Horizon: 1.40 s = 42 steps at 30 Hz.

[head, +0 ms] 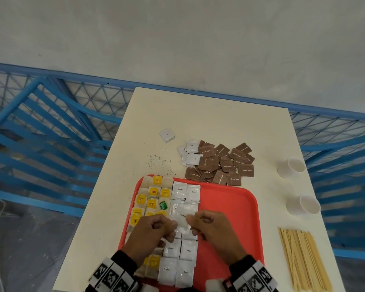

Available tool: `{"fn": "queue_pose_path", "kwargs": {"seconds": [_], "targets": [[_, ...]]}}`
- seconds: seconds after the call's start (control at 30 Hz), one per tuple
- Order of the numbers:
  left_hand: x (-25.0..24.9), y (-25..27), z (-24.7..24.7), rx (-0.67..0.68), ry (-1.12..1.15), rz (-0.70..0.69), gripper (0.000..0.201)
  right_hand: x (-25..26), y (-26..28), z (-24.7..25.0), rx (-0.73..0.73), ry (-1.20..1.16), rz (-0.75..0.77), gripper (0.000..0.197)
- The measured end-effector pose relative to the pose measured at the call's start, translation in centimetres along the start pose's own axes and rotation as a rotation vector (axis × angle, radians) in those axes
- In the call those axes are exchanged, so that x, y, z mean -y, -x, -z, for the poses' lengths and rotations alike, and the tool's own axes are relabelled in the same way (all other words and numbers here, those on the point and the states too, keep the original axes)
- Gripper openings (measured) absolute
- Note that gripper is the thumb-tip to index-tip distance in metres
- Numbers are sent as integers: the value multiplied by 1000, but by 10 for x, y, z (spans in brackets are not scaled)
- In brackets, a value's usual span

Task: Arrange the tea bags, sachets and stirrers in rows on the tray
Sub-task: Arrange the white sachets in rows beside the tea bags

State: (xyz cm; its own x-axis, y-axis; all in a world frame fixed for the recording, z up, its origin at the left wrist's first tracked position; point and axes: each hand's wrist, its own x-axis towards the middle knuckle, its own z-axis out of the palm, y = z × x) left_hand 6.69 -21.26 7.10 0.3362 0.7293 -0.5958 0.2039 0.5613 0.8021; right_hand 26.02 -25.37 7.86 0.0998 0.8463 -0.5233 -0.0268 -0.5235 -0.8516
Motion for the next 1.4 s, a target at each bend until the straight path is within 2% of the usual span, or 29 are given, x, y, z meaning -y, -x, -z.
{"fn": "queue_pose_path", "kwargs": {"seconds": [0.13, 0.27, 0.4, 0.5, 0.63, 0.8, 0.93, 1.07, 1.17, 1.3, 1.4], "targets": [[7, 2, -1, -11, 94, 109, 21, -7, -5, -10, -32, -34, -57, 17], [14, 1, 13, -33, -46, 125, 24, -15, -29, -14, -124, 23, -103, 13], [27, 3, 35, -94, -166, 104, 46, -30, -58, -17, -210, 143, -160, 14], [31, 6, 42, -112, -169, 92, 44, -37, -71, -23, -207, 181, -181, 21], [32, 6, 44, -114, -140, 74, 38, -38, -80, -30, -220, 233, -155, 26], [27, 1, 45, -97, -151, 42, 36, -37, -74, -28, -240, 522, -6, 43], [24, -7, 47, -69, -202, 15, 34, -37, -75, -22, -214, 615, -3, 32], [4, -25, 52, -118, -479, -104, 47, -16, -91, -9, -85, 726, -51, 39], [-20, -50, 64, -140, -698, -214, 50, 24, -118, 9, -66, 812, 6, 24], [-54, -97, 79, -194, -827, -197, 48, 69, -170, 32, -186, 923, 133, 24], [-65, -138, 90, -226, -871, -129, 39, 85, -208, 41, -218, 1048, 143, 20]]}}
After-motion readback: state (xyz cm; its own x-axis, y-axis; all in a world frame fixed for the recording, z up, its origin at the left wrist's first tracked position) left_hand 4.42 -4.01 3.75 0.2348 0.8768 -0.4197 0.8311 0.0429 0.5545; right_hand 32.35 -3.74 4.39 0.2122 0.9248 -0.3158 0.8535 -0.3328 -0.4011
